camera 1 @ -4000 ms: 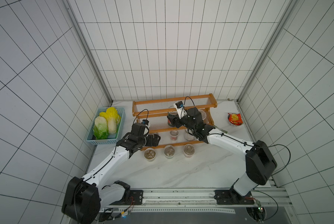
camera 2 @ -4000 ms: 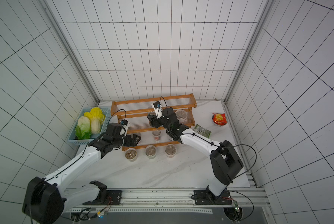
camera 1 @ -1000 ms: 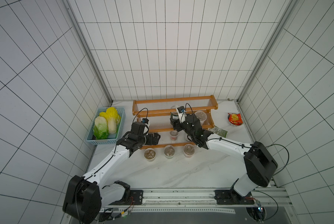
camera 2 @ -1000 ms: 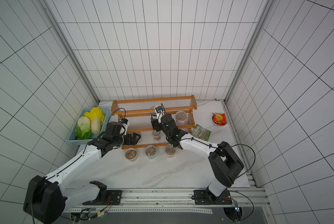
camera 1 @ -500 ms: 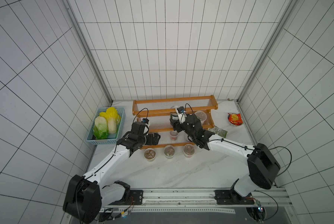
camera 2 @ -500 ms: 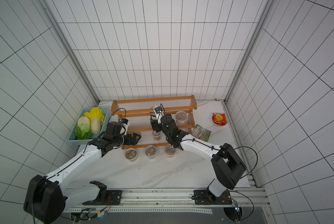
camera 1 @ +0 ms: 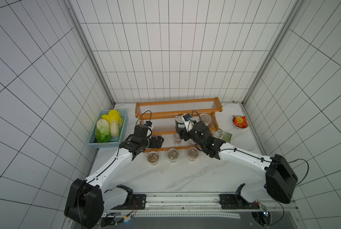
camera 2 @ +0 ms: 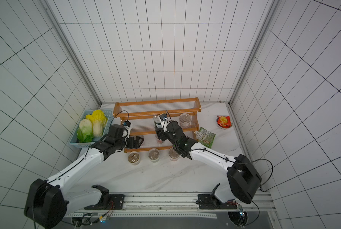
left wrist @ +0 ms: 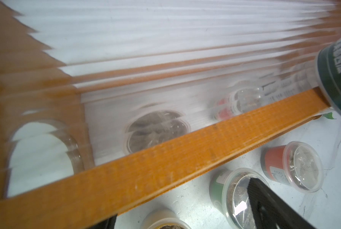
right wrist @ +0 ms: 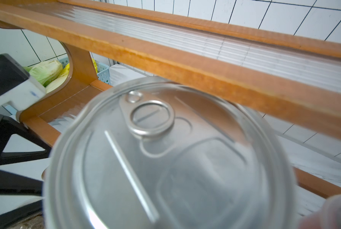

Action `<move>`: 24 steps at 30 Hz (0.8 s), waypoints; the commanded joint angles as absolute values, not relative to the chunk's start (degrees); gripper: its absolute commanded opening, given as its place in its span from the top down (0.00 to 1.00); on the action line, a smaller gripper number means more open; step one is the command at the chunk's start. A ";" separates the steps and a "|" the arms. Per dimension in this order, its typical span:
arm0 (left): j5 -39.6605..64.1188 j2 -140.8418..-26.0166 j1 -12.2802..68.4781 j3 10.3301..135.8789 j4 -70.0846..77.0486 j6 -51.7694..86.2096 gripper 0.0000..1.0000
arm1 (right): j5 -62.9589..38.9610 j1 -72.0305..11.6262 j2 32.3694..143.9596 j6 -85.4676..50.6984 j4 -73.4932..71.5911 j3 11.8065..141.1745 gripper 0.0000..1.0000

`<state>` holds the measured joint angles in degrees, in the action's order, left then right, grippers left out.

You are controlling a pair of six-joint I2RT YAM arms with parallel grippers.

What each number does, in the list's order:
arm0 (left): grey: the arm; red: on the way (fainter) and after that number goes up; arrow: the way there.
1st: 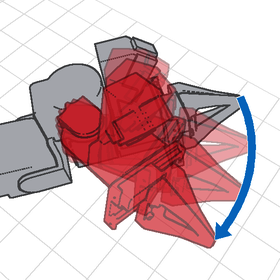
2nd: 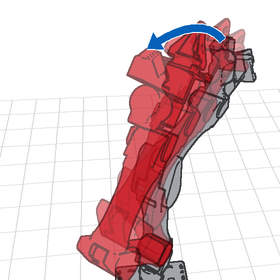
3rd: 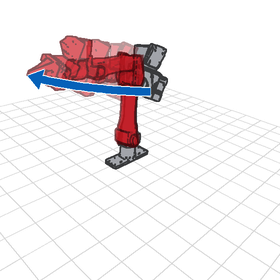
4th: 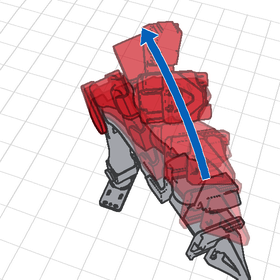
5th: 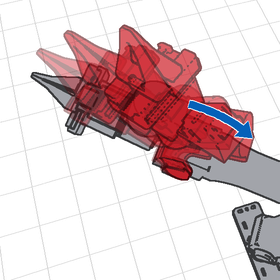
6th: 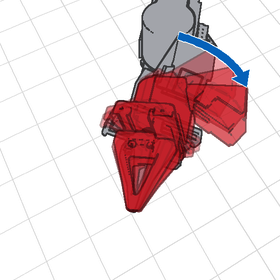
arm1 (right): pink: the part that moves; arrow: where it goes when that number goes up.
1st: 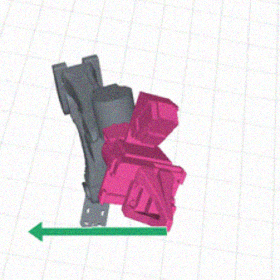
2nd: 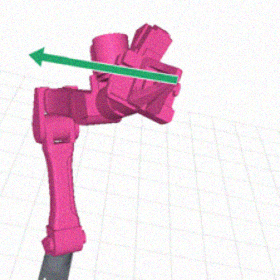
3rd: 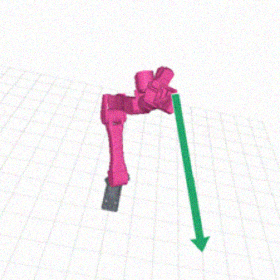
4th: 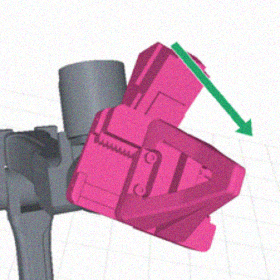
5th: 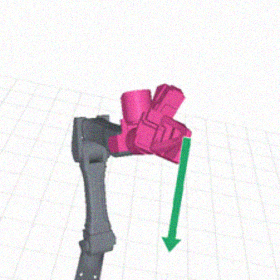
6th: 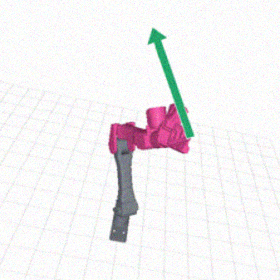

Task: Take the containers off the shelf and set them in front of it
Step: Adjust the shelf at the center of the board.

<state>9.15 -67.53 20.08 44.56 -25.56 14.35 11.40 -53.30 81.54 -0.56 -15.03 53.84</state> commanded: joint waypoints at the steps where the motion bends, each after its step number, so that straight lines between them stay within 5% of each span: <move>1: 10.42 -67.18 19.80 45.53 -25.13 13.27 0.02 | 13.07 -54.80 77.13 0.50 -15.52 51.64 0.33; 24: 9.22 -74.93 19.78 51.83 -23.79 10.29 0.02 | 25.77 -55.54 48.02 -3.61 10.64 39.47 0.31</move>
